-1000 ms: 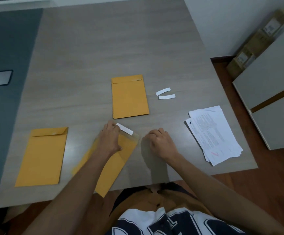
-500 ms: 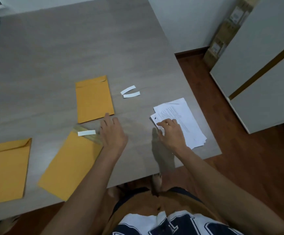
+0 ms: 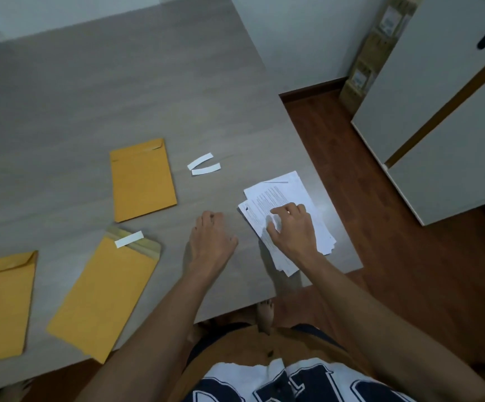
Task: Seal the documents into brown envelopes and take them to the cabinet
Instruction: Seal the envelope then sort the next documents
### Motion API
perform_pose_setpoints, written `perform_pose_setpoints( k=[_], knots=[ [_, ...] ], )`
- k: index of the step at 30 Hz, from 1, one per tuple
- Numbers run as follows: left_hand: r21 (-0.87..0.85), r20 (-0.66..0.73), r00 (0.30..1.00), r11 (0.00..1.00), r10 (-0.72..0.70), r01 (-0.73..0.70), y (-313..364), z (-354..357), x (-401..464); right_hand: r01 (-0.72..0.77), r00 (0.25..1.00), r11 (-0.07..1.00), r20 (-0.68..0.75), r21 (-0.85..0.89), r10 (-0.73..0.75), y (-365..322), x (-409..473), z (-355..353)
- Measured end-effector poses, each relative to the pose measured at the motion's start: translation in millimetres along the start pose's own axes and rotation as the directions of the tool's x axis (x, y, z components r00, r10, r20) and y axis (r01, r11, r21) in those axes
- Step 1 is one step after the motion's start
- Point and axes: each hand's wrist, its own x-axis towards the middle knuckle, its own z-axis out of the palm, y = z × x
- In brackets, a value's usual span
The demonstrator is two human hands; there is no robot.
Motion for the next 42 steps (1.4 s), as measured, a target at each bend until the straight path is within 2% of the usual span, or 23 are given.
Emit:
perform_pose_setpoints(
  k=[5, 10, 15, 18, 21, 27, 34, 37, 42],
  knots=[
    [-0.036, -0.108, 0.983, 0.989, -0.145, 0.142, -55, -21, -10, 0.153, 0.980, 0.983, 0.109, 0.100, -0.164, -69, 20, 15],
    [-0.063, -0.166, 0.931, 0.946, -0.325, 0.319, -116, -38, -30, 0.331, 0.912, 0.920, 0.179, 0.210, -0.369, -152, 31, 41],
    [-0.085, -0.163, 0.868, 0.883, -0.470, 0.462, -174, -42, -51, 0.299, 0.860, 0.903, 0.324, 0.308, -0.395, -228, 37, 72],
    [-0.099, -0.103, 0.855, 0.861, -0.508, 0.499, -195, -42, -57, 0.274, 0.819, 0.908, 0.418, 0.317, -0.393, -256, 40, 85],
    [-0.071, -0.026, 0.870, 0.869, -0.493, 0.490, -212, -42, -59, 0.149, 0.811, 0.924, 0.491, 0.352, -0.318, -273, 42, 100],
    [-0.013, 0.066, 0.915, 0.917, -0.397, 0.399, -221, -38, -54, -0.070, 0.861, 0.897, 0.480, 0.436, -0.166, -271, 49, 105],
    [0.019, 0.084, 0.953, 0.956, -0.292, 0.291, -205, -37, -28, -0.272, 0.919, 0.846, 0.384, 0.458, 0.088, -198, 91, 63],
    [0.026, 0.086, 0.960, 0.964, -0.265, 0.264, -194, -36, -18, -0.369, 0.914, 0.773, 0.352, 0.516, 0.202, -161, 115, 50],
    [0.022, 0.105, 0.957, 0.963, -0.270, 0.270, -184, -35, -8, -0.431, 0.902, 0.655, 0.294, 0.620, 0.315, -143, 163, 32]
  ],
)
